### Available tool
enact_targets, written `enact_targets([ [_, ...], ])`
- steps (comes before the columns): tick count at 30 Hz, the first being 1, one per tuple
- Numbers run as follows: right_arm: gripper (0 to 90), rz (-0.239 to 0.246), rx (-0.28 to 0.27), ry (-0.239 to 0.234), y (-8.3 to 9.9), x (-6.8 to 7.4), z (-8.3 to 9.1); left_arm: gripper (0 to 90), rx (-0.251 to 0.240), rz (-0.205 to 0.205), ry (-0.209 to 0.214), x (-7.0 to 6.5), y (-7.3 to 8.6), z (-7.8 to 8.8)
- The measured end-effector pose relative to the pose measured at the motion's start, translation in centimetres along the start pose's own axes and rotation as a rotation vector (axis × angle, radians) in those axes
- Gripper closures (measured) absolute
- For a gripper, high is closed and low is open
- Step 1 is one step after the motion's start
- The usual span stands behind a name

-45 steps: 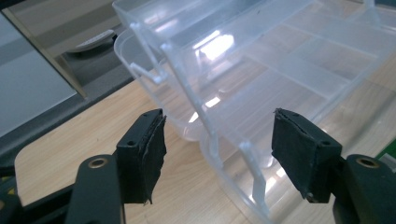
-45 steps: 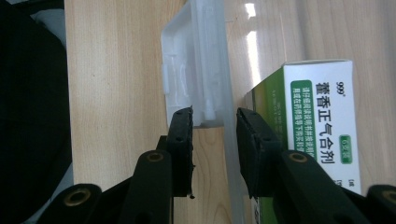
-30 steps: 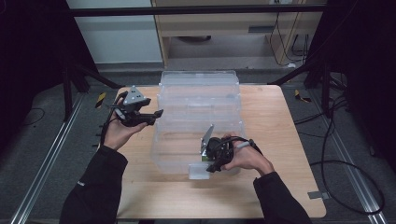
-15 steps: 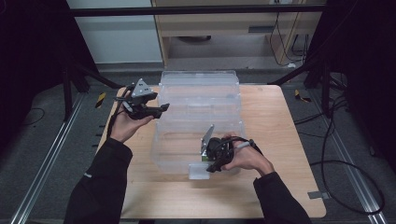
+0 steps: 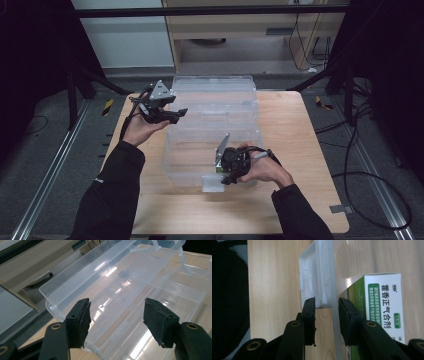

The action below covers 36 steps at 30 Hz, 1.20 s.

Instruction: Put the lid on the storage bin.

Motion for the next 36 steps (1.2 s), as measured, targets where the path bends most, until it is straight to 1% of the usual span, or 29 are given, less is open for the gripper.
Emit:
enact_targets([
  [3, 68.0, 0.007, -0.005, 0.0, 0.0, 0.0, 0.0, 38.5, 0.007, -0.019, 0.019, 0.0, -0.2, -0.3],
  [4, 68.1, 0.007, -0.006, 0.001, 0.0, 0.0, 0.0, 38.6, 0.021, -0.033, 0.028, 0.0, -0.2, -0.4],
  [5, 68.1, 0.005, -0.007, 0.001, 0.0, 0.0, 0.0, 38.5, 0.025, -0.041, 0.036, -0.1, -0.2, -0.6],
  [7, 68.1, 0.007, -0.009, 0.0, 0.0, 0.0, 0.0, 38.4, 0.042, -0.071, 0.045, -0.1, -0.3, -0.8],
  [9, 68.1, 0.006, -0.011, 0.003, 0.0, 0.0, 0.0, 38.1, 0.034, -0.088, 0.06, -0.2, -0.5, -0.9],
  [12, 68.1, 0.009, -0.012, 0.003, 0.0, 0.0, 0.0, 37.3, 0.045, -0.129, 0.082, -0.3, -0.7, -1.2],
  [15, 68.1, 0.007, -0.011, 0.004, 0.0, 0.0, 0.0, 37.3, 0.045, -0.144, 0.109, -0.3, -0.9, -1.5],
  [17, 68.1, 0.008, -0.011, 0.003, 0.0, 0.0, 0.0, 37.4, 0.034, -0.15, 0.13, -0.3, -1.0, -1.6],
  [18, 68.1, 0.01, -0.01, 0.003, 0.1, 0.0, 0.0, 37.3, 0.037, -0.157, 0.145, -0.2, -1.0, -1.6],
  [20, 68.1, 0.012, -0.012, 0.002, 0.0, 0.0, 0.0, 36.7, 0.042, -0.175, 0.16, -0.2, -0.9, -1.8],
  [21, 68.1, 0.012, -0.013, 0.001, 0.0, 0.0, 0.0, 36.8, 0.044, -0.185, 0.166, -0.1, -0.9, -1.8],
  [25, 68.2, 0.011, -0.012, 0.0, 0.0, 0.0, 0.0, 37.1, 0.05, -0.2, 0.182, 0.5, -0.8, -1.6],
  [28, 68.2, 0.012, -0.012, -0.001, 0.0, 0.0, 0.0, 37.6, 0.072, -0.221, 0.201, 0.9, -0.7, -1.6],
  [32, 68.2, 0.015, -0.006, -0.01, 0.0, 0.0, 0.0, 38.7, 0.082, -0.248, 0.226, 1.1, -0.7, -1.7],
  [34, 68.2, 0.016, -0.006, -0.011, 0.0, -0.1, 0.0, 39.3, 0.08, -0.245, 0.237, 1.0, -0.7, -2.0],
  [35, 68.2, 0.015, -0.005, -0.011, 0.0, 0.0, 0.0, 39.6, 0.088, -0.258, 0.243, 1.1, -0.6, -2.1],
  [36, 68.2, 0.015, -0.005, -0.011, 0.0, 0.0, 0.0, 39.9, 0.092, -0.26, 0.245, 1.0, -0.6, -2.2],
])
Point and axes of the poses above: each handheld gripper's, and its own axes: z roughly backward along the jaws, y roughly out of its underside, x roughly to its left, the point moved 8 cm from there along -z, roughly forward along the jaws, and after that the axes turned 11 degrees about -z, right-handed, at the moved point
